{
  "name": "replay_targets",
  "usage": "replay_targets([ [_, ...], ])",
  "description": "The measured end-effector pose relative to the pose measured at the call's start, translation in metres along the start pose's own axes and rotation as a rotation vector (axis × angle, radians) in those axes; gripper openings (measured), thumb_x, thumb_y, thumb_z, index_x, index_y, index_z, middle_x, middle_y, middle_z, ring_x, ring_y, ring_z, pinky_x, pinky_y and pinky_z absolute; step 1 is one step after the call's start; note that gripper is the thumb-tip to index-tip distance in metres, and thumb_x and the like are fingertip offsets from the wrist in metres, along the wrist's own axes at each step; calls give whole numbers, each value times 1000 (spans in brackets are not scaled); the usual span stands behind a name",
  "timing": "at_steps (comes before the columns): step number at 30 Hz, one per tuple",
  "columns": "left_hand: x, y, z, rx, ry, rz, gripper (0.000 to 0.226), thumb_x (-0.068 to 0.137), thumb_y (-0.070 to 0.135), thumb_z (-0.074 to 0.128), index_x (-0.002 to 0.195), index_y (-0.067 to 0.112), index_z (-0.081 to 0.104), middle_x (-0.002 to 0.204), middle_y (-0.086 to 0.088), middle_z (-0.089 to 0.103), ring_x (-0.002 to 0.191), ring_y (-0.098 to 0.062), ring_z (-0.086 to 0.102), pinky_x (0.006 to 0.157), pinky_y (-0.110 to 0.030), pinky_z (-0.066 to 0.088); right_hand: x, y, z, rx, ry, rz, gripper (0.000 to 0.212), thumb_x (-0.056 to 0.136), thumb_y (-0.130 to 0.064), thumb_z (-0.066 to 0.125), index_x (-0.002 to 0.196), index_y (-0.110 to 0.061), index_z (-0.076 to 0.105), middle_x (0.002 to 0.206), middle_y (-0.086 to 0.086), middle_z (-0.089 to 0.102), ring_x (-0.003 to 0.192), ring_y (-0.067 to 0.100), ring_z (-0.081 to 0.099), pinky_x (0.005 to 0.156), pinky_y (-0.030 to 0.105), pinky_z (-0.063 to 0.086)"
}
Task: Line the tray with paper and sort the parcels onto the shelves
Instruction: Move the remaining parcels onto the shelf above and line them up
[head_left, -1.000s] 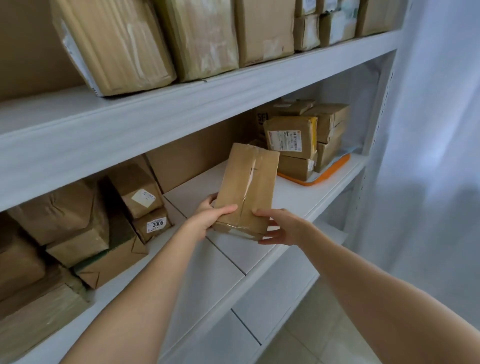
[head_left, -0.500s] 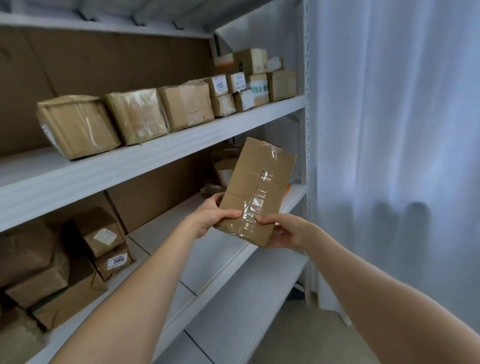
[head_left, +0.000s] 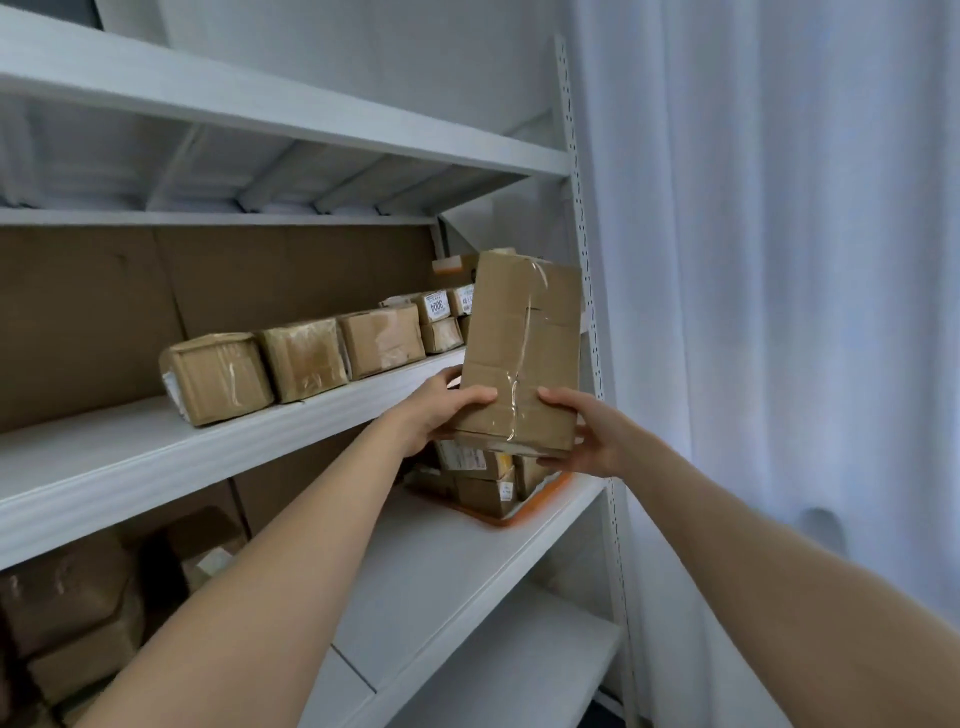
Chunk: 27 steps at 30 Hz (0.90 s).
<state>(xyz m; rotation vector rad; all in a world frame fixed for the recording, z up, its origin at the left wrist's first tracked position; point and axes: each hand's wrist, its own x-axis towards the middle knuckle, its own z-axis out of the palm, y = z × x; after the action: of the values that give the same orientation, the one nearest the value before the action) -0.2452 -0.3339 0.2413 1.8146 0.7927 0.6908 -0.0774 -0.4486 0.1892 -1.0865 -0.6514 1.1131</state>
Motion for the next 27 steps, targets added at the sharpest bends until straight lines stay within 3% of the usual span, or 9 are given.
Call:
replay_targets([
  [3, -4, 28, -11, 6, 71, 27, 52, 82, 27, 67, 130, 29, 47, 112, -1, 60, 103, -19, 56, 93, -40, 49, 1, -30, 16, -11, -18, -40, 50, 65, -35, 86, 105, -15, 62, 108, 11, 62, 94, 28, 66, 69, 40, 59],
  [7, -10, 62, -38, -7, 150, 54, 44, 84, 32, 63, 126, 22, 52, 99, -4, 62, 87, -21, 60, 68, -33, 54, 9, -66, 45, -40, -32, -65, 62, 63, -46, 86, 111, -18, 57, 111, 12, 62, 98, 30, 64, 71, 43, 60],
  [10, -12, 86, -59, -20, 224, 19, 40, 83, 41, 66, 117, 22, 57, 99, -8, 67, 86, -23, 66, 58, -30, 56, 19, -87, 68, -61, -8, -123, 54, 68, -51, 81, 106, -21, 57, 107, 12, 63, 95, 29, 64, 60, 41, 60],
  [16, -7, 122, -101, -136, 377, -51, 40, 81, 47, 66, 101, 14, 56, 103, -15, 66, 93, -29, 66, 78, -44, 58, 43, -122, 124, -25, -55, -267, 41, 79, -46, 74, 107, -22, 55, 110, 11, 57, 100, 25, 59, 62, 35, 61],
  [22, 12, 130, -129, -152, 503, -51, 39, 85, 52, 62, 88, 15, 50, 90, -12, 55, 83, -28, 62, 75, -44, 58, 88, -129, 178, -72, 144, -424, 31, 83, -42, 72, 87, -20, 50, 94, 7, 63, 95, 23, 64, 70, 32, 61],
  [24, 20, 128, -137, -138, 523, -53, 41, 86, 52, 60, 88, 13, 48, 85, -11, 52, 83, -30, 62, 77, -44, 58, 106, -129, 190, -119, 162, -456, 29, 88, -40, 68, 98, -17, 54, 100, 8, 65, 98, 24, 64, 75, 32, 60],
  [27, 31, 122, -150, -103, 547, -53, 39, 88, 51, 57, 104, 17, 44, 83, -10, 45, 96, -34, 58, 81, -46, 56, 126, -127, 204, -168, 159, -486, 41, 90, -35, 66, 123, -14, 55, 96, 7, 62, 99, 23, 63, 83, 34, 59],
])
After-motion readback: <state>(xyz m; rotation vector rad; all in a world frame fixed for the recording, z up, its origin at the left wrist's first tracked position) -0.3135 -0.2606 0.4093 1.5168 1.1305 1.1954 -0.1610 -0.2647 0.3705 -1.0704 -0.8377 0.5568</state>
